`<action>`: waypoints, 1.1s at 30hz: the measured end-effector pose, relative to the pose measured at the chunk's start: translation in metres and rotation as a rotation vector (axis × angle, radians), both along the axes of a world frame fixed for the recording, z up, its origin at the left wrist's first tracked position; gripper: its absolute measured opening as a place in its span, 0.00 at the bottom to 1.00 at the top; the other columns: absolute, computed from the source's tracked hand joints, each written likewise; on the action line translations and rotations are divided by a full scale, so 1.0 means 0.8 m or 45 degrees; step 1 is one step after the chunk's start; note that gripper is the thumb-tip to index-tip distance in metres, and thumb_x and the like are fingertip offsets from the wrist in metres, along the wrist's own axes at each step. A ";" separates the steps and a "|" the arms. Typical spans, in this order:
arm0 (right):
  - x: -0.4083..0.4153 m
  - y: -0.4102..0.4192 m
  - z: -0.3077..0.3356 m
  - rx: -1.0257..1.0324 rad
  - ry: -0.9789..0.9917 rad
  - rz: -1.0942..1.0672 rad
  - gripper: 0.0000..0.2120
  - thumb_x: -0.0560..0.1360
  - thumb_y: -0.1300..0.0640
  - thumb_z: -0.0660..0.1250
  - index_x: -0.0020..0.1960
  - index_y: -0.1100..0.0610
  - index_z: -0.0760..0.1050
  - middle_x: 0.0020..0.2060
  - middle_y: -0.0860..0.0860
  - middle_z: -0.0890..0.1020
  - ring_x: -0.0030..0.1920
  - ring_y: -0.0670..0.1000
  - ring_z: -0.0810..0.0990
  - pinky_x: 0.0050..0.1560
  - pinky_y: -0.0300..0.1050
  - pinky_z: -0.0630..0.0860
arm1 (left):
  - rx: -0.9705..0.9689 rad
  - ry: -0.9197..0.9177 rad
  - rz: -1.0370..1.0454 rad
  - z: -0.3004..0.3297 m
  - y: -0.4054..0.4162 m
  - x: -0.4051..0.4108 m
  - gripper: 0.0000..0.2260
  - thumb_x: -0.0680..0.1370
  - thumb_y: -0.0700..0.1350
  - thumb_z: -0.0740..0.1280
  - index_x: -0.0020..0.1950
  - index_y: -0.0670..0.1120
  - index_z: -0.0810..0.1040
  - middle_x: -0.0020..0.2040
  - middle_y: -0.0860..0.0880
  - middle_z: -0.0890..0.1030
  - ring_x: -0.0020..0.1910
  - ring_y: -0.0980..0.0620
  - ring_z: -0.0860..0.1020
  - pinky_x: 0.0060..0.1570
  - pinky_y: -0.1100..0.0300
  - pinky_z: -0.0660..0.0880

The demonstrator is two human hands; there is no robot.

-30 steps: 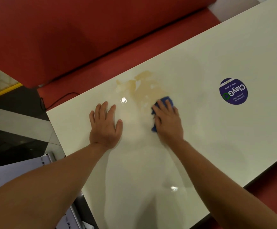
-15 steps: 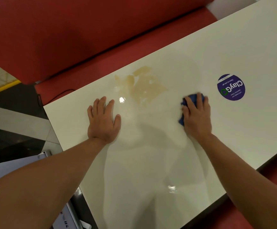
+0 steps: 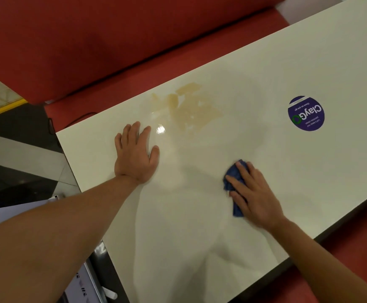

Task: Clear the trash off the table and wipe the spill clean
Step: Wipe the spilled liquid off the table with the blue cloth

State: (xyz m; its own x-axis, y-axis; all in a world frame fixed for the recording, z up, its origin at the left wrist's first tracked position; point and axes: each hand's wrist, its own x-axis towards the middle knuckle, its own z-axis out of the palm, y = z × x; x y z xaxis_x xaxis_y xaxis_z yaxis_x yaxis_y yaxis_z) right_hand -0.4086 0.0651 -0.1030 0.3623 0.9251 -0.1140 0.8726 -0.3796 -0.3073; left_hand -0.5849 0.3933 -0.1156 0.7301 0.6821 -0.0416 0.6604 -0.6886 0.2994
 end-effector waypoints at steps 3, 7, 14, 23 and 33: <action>0.082 0.032 -0.003 0.008 -0.091 -0.255 0.21 0.84 0.50 0.56 0.73 0.56 0.73 0.77 0.63 0.65 0.76 0.67 0.61 0.70 0.63 0.65 | 0.004 -0.004 0.001 0.000 0.000 0.001 0.27 0.79 0.54 0.61 0.77 0.47 0.65 0.79 0.42 0.61 0.79 0.39 0.56 0.77 0.38 0.52; 0.113 0.137 -0.007 0.001 -0.156 -0.602 0.22 0.85 0.47 0.51 0.75 0.52 0.69 0.79 0.59 0.61 0.78 0.65 0.56 0.74 0.62 0.60 | 0.010 -0.004 0.006 0.000 -0.001 0.001 0.28 0.79 0.55 0.59 0.77 0.47 0.66 0.79 0.43 0.62 0.79 0.39 0.56 0.77 0.39 0.51; -0.039 0.187 -0.007 0.109 -0.076 -0.077 0.20 0.84 0.49 0.56 0.74 0.51 0.72 0.79 0.58 0.65 0.80 0.64 0.58 0.77 0.57 0.55 | 0.003 -0.017 0.003 0.000 -0.001 -0.001 0.28 0.79 0.56 0.58 0.78 0.48 0.66 0.79 0.42 0.62 0.79 0.39 0.57 0.77 0.39 0.52; 0.040 0.033 -0.009 0.017 -0.027 0.059 0.21 0.85 0.44 0.56 0.74 0.50 0.73 0.79 0.55 0.64 0.80 0.61 0.58 0.75 0.61 0.62 | 0.017 -0.019 0.014 -0.001 -0.002 0.001 0.28 0.78 0.56 0.58 0.77 0.48 0.66 0.79 0.42 0.62 0.79 0.39 0.57 0.77 0.39 0.52; 0.017 0.225 -0.011 0.111 -0.155 -0.326 0.20 0.82 0.50 0.56 0.72 0.52 0.74 0.76 0.60 0.68 0.76 0.68 0.62 0.71 0.64 0.64 | 0.015 -0.002 0.015 0.000 -0.001 0.001 0.29 0.78 0.56 0.57 0.78 0.48 0.65 0.79 0.42 0.62 0.79 0.40 0.57 0.77 0.39 0.53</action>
State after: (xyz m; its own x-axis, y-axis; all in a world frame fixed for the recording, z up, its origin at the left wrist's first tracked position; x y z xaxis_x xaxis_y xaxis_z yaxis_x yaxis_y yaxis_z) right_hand -0.3949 0.2453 -0.1119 0.5914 0.8061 0.0203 0.7841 -0.5691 -0.2477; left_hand -0.5842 0.3922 -0.1153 0.7222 0.6909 -0.0324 0.6680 -0.6845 0.2920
